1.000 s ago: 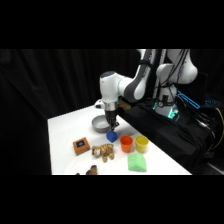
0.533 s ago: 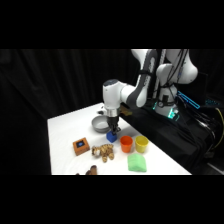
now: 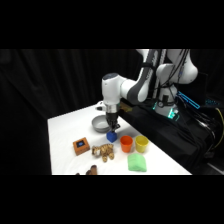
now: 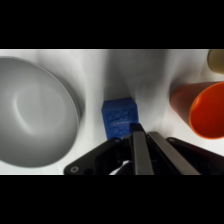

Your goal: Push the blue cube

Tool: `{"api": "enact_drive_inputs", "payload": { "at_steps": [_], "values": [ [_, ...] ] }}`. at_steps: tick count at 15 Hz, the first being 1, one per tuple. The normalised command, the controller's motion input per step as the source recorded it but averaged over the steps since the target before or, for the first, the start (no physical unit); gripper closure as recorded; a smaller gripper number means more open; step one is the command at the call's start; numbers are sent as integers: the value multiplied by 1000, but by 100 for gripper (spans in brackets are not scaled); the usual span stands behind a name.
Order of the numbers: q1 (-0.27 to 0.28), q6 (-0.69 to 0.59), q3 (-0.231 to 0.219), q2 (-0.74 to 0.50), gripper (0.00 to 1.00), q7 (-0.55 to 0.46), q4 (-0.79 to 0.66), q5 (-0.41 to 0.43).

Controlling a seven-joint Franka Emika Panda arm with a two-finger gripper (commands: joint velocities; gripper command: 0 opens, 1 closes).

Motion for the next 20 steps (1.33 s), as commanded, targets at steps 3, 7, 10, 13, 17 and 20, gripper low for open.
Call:
{"api": "enact_drive_inputs", "payload": {
  "at_steps": [3,7,10,13,17,20],
  "values": [
    [32,-550,-16,-471,96,54,99,-117],
    [33,-509,1,-276,69,107,213,-154],
    [31,-398,21,-144,46,110,228,-131],
    [23,-334,20,-124,22,108,193,-140],
    [6,-329,7,-122,0,87,173,-81],
    [6,-317,9,-65,0,151,169,-89]
  ]
}}
